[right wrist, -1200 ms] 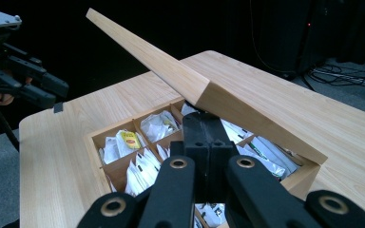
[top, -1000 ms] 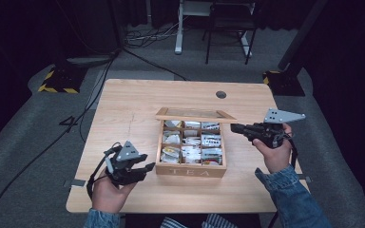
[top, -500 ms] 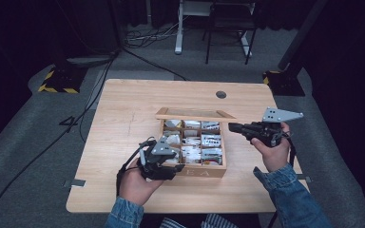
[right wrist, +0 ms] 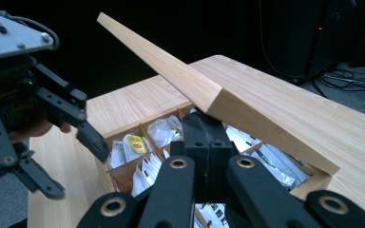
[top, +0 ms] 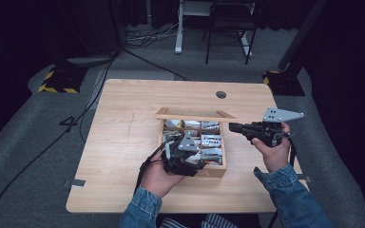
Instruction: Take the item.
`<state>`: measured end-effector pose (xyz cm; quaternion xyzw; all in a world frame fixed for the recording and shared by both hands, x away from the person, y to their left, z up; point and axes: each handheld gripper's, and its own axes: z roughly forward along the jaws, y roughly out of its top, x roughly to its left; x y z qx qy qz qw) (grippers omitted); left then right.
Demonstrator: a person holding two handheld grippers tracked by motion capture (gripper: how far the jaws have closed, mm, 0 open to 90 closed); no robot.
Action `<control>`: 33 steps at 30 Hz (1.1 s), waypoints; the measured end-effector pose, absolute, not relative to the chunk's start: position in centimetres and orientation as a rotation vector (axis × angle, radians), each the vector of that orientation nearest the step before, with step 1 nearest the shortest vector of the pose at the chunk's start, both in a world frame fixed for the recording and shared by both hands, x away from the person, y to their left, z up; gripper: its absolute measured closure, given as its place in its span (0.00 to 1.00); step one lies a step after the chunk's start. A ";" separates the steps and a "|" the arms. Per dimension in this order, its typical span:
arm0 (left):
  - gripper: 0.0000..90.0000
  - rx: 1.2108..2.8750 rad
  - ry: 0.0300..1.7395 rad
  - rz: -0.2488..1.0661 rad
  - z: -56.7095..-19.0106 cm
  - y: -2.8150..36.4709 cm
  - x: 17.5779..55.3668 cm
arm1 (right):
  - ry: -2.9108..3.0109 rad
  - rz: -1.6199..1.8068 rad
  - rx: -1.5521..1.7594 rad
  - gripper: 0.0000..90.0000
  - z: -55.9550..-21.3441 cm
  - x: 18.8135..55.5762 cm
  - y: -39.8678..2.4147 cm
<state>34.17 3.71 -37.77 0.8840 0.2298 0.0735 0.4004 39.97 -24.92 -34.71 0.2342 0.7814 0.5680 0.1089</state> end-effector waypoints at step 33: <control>0.73 2.300 0.662 0.045 -42.9 -1.6 38.6 | 2.321 1.680 0.670 1.00 -35.0 40.0 -24.6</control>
